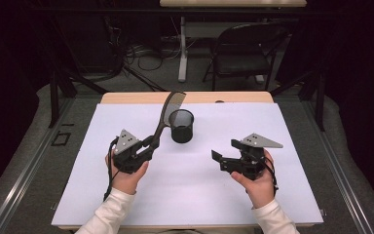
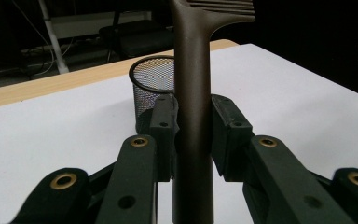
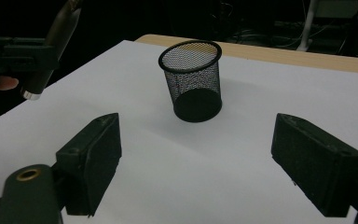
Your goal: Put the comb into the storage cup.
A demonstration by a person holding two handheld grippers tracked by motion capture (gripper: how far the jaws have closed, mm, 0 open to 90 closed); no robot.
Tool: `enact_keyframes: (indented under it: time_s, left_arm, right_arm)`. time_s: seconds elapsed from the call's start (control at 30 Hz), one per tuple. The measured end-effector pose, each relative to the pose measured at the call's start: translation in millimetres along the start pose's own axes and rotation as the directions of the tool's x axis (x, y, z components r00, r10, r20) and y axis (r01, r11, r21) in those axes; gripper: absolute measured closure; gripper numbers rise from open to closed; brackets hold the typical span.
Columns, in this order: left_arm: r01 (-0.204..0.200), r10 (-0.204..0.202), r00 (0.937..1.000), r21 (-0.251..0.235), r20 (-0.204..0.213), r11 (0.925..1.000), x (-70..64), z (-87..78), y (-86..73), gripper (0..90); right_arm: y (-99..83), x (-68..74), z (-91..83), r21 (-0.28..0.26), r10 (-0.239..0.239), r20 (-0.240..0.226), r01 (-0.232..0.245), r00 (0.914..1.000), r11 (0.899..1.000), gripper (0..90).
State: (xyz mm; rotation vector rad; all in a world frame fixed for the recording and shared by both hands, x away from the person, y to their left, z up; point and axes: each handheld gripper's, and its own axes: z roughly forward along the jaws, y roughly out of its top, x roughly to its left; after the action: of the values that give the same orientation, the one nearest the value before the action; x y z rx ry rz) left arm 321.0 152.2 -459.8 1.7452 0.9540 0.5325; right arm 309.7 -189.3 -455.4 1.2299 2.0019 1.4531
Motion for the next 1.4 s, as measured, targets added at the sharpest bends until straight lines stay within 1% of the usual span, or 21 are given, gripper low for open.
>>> enact_keyframes:
  time_s: [0.1,0.13,0.23,0.37,0.53,0.6,0.7,0.77,0.97,1.2,1.27,1.4]
  left_arm:
    - [0.002,-0.002,1.0000,-0.001,-0.004,1.0000,0.3,-0.5,0.0,72.5]
    - [0.003,-0.003,1.0000,-0.004,-0.004,1.0000,0.3,-0.6,-0.1,72.5]
    - [0.003,-0.003,1.0000,-0.006,-0.006,1.0000,0.3,-0.7,-0.2,72.5]
    - [0.003,-0.003,1.0000,-0.008,-0.006,1.0000,0.8,-0.6,-0.6,72.5]
    - [0.004,-0.004,1.0000,-0.008,-0.006,1.0000,1.6,-0.8,-0.9,72.5]
    - [0.006,-0.007,1.0000,-0.010,-0.006,0.9999,1.7,-0.7,-1.2,72.5]
    - [0.005,-0.005,1.0000,-0.010,-0.005,0.9999,1.6,-0.7,-1.5,72.5]
    - [0.003,-0.003,1.0000,-0.012,-0.005,0.9999,1.3,-0.7,-1.6,72.5]
    - [0.004,-0.004,1.0000,-0.014,-0.008,0.9999,1.5,-0.2,-2.6,72.5]
    - [0.003,-0.003,0.9999,-0.016,-0.011,0.9999,0.2,0.6,-4.0,72.5]
    - [0.000,0.000,0.9999,-0.015,-0.010,0.9999,-0.8,1.2,-4.7,72.5]
    - [-0.004,0.003,0.9999,-0.016,-0.011,0.9999,-3.1,2.9,-6.1,72.5]
  right_arm:
    - [6.3,1.6,6.7,0.007,-0.004,-0.003,0.004,1.0000,1.000,16.1]
    - [9.3,3.1,10.5,0.012,0.003,-0.006,-0.003,1.0000,1.000,16.1]
    - [13.0,4.1,14.9,0.021,-0.001,-0.001,0.001,1.0000,1.000,16.1]
    - [22.2,6.2,24.2,0.029,0.011,-0.009,-0.010,0.9999,1.000,16.1]
    - [32.4,11.7,34.5,0.027,0.001,-0.003,-0.001,1.0000,1.000,16.2]
    - [33.8,12.5,35.9,0.022,0.003,-0.006,-0.003,1.0000,1.000,16.2]
    - [37.5,13.2,39.4,0.019,0.013,-0.025,-0.012,0.9996,1.000,16.2]
    - [40.6,13.6,42.7,0.023,0.030,-0.035,-0.029,0.9990,0.999,16.2]
    - [41.6,12.1,42.8,0.017,0.052,-0.044,-0.051,0.9977,0.999,15.4]
    - [38.5,9.1,40.2,0.015,0.057,-0.050,-0.056,0.9971,0.998,15.1]
    - [37.7,7.1,38.9,0.004,0.065,-0.059,-0.065,0.9962,0.998,15.1]
    - [36.2,5.3,37.9,0.002,0.081,-0.072,-0.081,0.9941,0.997,15.2]
